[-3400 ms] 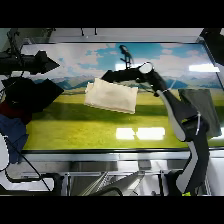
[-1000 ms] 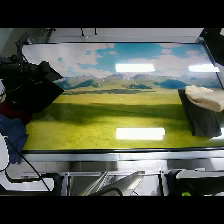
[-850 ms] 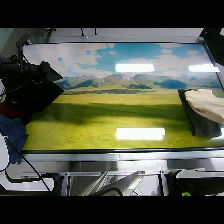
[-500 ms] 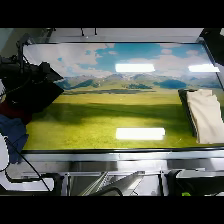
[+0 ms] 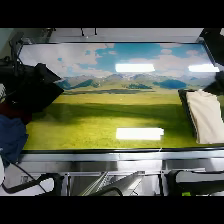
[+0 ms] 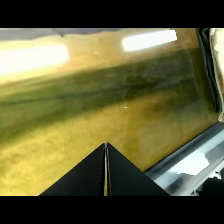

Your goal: Fold the shirts.

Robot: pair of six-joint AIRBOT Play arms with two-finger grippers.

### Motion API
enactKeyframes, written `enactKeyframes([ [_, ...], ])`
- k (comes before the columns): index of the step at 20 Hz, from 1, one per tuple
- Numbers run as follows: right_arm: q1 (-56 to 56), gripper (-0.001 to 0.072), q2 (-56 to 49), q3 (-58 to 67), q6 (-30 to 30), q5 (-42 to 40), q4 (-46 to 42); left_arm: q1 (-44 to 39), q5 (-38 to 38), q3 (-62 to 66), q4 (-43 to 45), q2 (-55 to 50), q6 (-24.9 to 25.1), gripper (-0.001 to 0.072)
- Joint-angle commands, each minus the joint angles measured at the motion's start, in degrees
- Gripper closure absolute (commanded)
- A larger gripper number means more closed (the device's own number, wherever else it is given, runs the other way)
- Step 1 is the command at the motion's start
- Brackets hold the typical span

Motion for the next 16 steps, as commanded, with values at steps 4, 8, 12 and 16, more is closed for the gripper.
enactKeyframes([
  [4, 26.9, 0.0690, 25.6, -48.5, -7.5, -18.9, -2.8, -2.9, 3.4, -41.1, 0.3, 29.2, 3.8, 0.0692],
  [8, 28.9, 0.0689, 36.7, -67.7, -7.7, -21.1, 1.2, -3.9, 3.1, -59.8, 0.3, 42.0, 3.5, 0.0692],
  [12, 28.9, 0.0689, 36.8, -67.4, -11.9, -22.1, 8.3, -0.8, 2.7, -62.3, -0.3, 44.7, 3.0, 0.0691],
  [16, 28.9, 0.0689, 36.7, -67.4, -11.7, -21.5, 8.3, 2.0, 1.1, -62.1, -0.3, 44.7, 3.0, 0.0691],
])
